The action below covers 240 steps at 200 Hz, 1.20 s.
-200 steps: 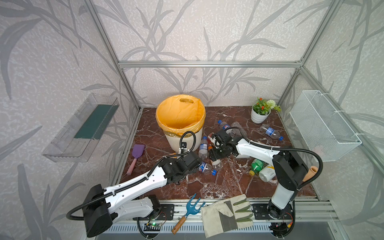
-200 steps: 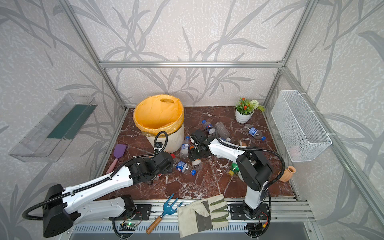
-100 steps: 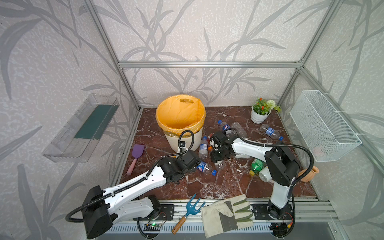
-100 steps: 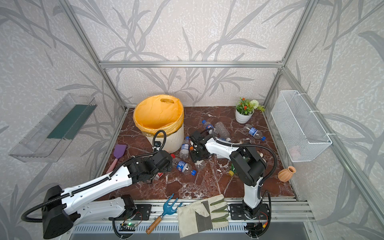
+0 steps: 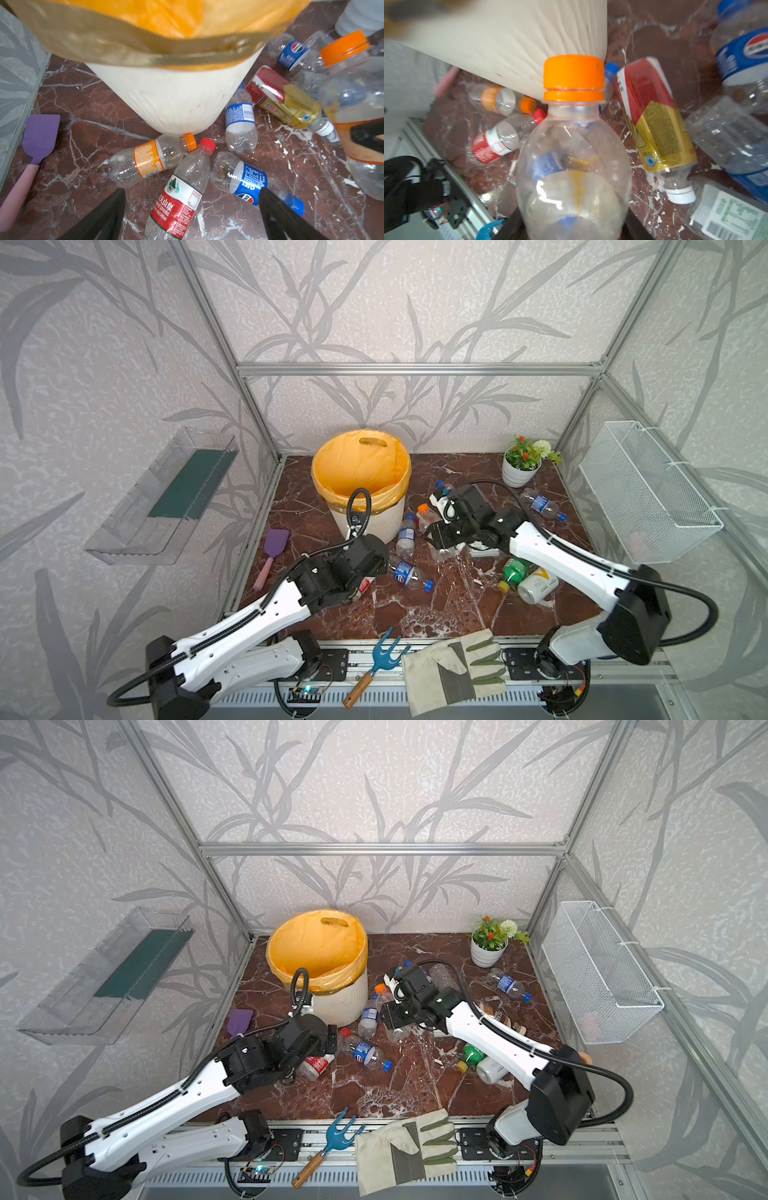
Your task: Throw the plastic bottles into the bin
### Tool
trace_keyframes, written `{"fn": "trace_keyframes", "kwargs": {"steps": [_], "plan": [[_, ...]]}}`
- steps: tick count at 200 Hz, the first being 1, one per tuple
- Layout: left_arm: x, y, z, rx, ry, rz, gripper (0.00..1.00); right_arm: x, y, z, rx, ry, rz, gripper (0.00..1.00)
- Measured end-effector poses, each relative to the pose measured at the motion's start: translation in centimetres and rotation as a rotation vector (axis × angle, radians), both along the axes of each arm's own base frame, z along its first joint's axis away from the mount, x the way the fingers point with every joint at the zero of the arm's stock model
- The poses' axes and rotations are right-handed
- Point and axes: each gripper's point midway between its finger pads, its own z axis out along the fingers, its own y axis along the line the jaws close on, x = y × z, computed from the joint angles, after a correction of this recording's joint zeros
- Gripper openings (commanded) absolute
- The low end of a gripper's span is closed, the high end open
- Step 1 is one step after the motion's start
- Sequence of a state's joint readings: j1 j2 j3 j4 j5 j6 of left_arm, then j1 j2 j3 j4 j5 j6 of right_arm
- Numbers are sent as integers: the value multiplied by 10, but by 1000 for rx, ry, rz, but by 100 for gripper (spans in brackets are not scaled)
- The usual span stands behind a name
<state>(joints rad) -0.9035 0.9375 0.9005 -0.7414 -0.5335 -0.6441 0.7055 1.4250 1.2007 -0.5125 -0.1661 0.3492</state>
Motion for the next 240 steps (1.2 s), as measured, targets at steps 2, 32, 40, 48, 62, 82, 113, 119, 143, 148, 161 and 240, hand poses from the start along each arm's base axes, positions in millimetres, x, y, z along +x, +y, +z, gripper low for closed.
{"fn": "trace_keyframes", "kwargs": {"steps": [2, 32, 40, 48, 62, 82, 113, 119, 143, 148, 161, 240], "plan": [[0, 0, 2, -5, -7, 0, 99, 0, -2, 5, 9, -10, -4, 55], [0, 10, 34, -41, -118, -3, 99, 5, -17, 56, 95, -118, -39, 55], [1, 12, 39, -37, -133, 1, 99, 7, -16, 65, 108, -136, -40, 55], [2, 14, 46, -29, -149, 5, 99, 9, -14, 75, 124, -153, -32, 55], [4, 18, 56, -14, -178, 18, 99, 12, -8, 92, 154, -181, -15, 55], [5, 29, 69, 3, -218, 48, 99, 15, 0, 117, 203, -229, 16, 56], [10, 59, 85, 5, -237, 141, 99, 29, 17, 164, 277, -303, 68, 55], [10, 63, 86, 5, -238, 154, 99, 34, 23, 175, 297, -320, 81, 55], [12, 72, 82, 6, -216, 181, 99, 58, 50, 211, 365, -371, 121, 54], [12, 73, 80, 7, -208, 182, 99, 64, 56, 218, 378, -380, 127, 55], [14, 74, 74, 14, -181, 186, 99, 81, 76, 229, 400, -394, 149, 58], [23, 74, 56, -17, -64, 180, 99, 138, 126, 187, 260, -309, 173, 99]]}}
